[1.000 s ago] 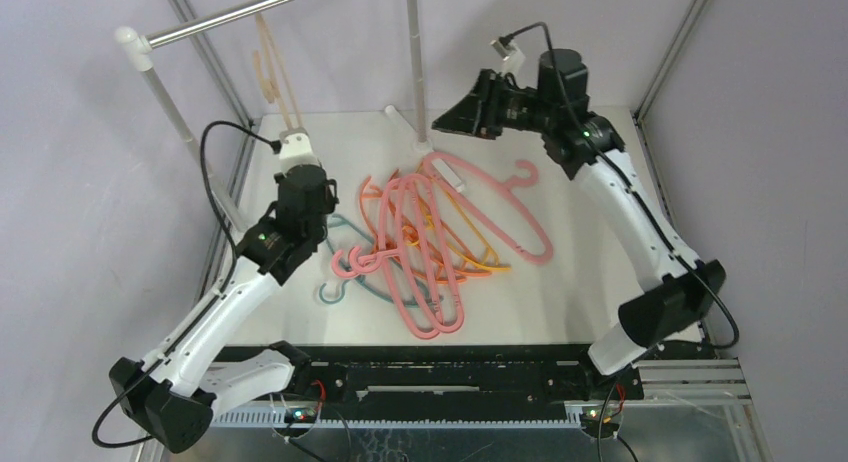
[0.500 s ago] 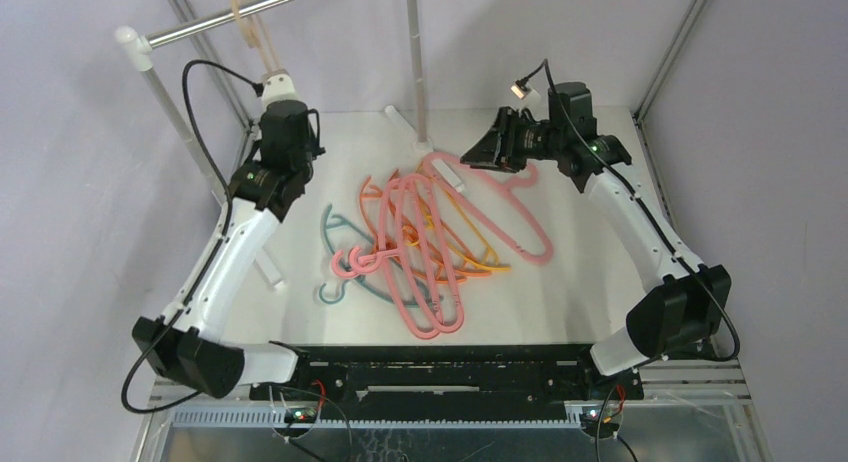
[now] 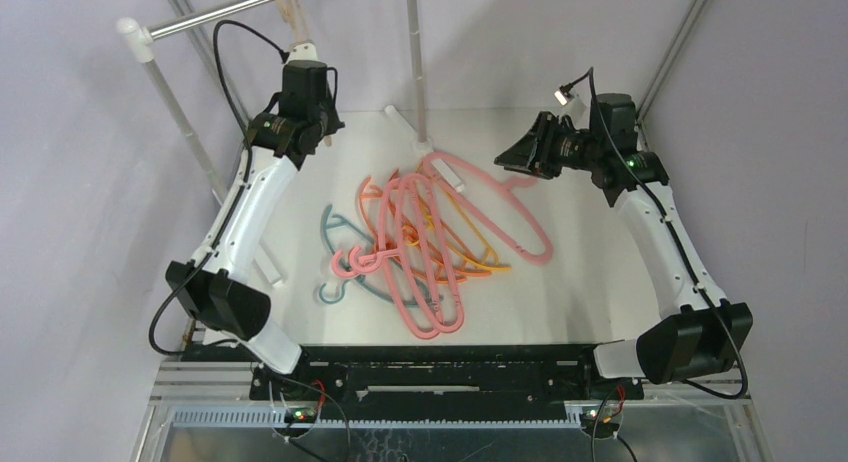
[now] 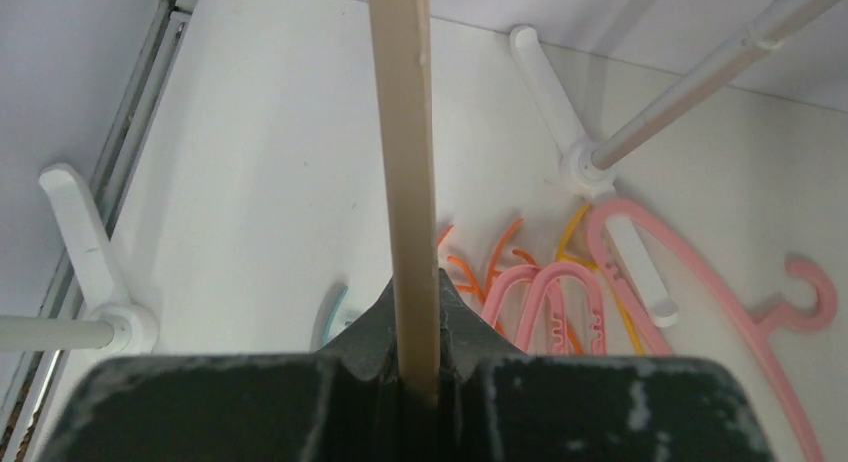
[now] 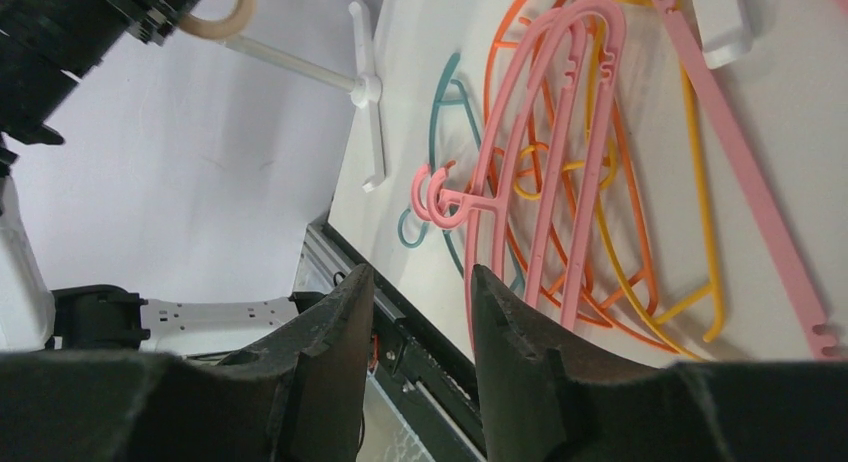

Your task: Organize the hangers

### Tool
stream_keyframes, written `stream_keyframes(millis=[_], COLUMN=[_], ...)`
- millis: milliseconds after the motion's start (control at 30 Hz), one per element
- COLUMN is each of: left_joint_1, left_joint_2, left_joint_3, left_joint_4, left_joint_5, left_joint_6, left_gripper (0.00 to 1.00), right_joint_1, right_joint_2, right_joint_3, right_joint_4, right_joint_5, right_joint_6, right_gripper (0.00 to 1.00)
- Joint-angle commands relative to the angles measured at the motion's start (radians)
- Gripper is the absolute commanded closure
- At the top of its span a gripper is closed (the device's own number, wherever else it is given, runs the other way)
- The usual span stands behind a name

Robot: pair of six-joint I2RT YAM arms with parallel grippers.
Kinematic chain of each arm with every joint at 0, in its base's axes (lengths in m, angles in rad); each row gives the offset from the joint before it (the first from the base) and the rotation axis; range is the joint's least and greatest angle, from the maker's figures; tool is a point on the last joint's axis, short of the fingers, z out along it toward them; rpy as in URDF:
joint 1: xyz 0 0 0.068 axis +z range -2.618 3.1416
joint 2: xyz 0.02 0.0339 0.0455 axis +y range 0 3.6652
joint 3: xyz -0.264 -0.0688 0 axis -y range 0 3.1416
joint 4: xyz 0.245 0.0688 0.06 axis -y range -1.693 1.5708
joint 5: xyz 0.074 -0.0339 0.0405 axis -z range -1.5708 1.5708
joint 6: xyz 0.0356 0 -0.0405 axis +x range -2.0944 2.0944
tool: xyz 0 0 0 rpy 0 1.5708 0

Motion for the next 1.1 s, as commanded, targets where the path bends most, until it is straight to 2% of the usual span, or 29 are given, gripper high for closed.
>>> stream_keyframes(millis=[0,133,167,200,233,300,333,367,467,533,600,633,900,1067], left_joint_1=[0.006,0.006,0.006,0.006,0.005,0.005,0.006,0.006,0.007,0.007,0.009,0.009,0.018,0.023], left_joint_2=[0.059,0.074,0.068,0.058,0.046,0.022,0.015,0.007,-0.018,-0.038,-0.058,-0.07,-0.209,-0.3], left_joint_3=[0.106,0.101,0.091,0.078,0.065,0.047,0.042,0.038,0.017,-0.005,-0.025,-0.035,-0.149,-0.226], left_joint_4=[-0.069,-0.056,-0.043,-0.027,-0.01,0.009,0.015,0.016,0.028,0.039,0.045,0.049,0.113,0.147], left_joint_5=[0.085,0.127,0.133,0.136,0.142,0.147,0.146,0.147,0.164,0.171,0.17,0.173,0.243,0.291], left_joint_6=[-0.016,-0.009,-0.007,-0.006,0.002,0.018,0.024,0.03,0.045,0.053,0.059,0.064,0.083,0.086], left_gripper=[1.0,1.0,0.96,0.82,0.73,0.74,0.7,0.58,0.43,0.18,0.04,0.01,0.01,0.01], right_joint_1=[-0.015,-0.018,-0.019,-0.02,-0.022,-0.023,-0.023,-0.025,-0.026,-0.027,-0.025,-0.026,-0.027,-0.024], right_joint_2=[-0.016,-0.002,0.006,0.016,0.027,0.048,0.058,0.074,0.122,0.164,0.21,0.235,0.459,0.546], right_joint_3=[-0.023,-0.016,-0.013,-0.013,-0.015,-0.018,-0.022,-0.023,-0.021,-0.018,-0.008,-0.003,0.058,0.119], right_joint_4=[0.012,-0.055,-0.078,-0.095,-0.105,-0.127,-0.131,-0.137,-0.146,-0.147,-0.157,-0.158,-0.195,-0.199], right_joint_5=[0.009,0.129,0.168,0.201,0.228,0.275,0.297,0.321,0.397,0.441,0.477,0.49,0.603,0.638], right_joint_6=[-0.028,-0.089,-0.104,-0.115,-0.127,-0.146,-0.151,-0.155,-0.169,-0.182,-0.191,-0.199,-0.254,-0.276], right_gripper=[0.52,0.51,0.5,0.5,0.49,0.49,0.49,0.49,0.49,0.49,0.49,0.49,0.5,0.51])
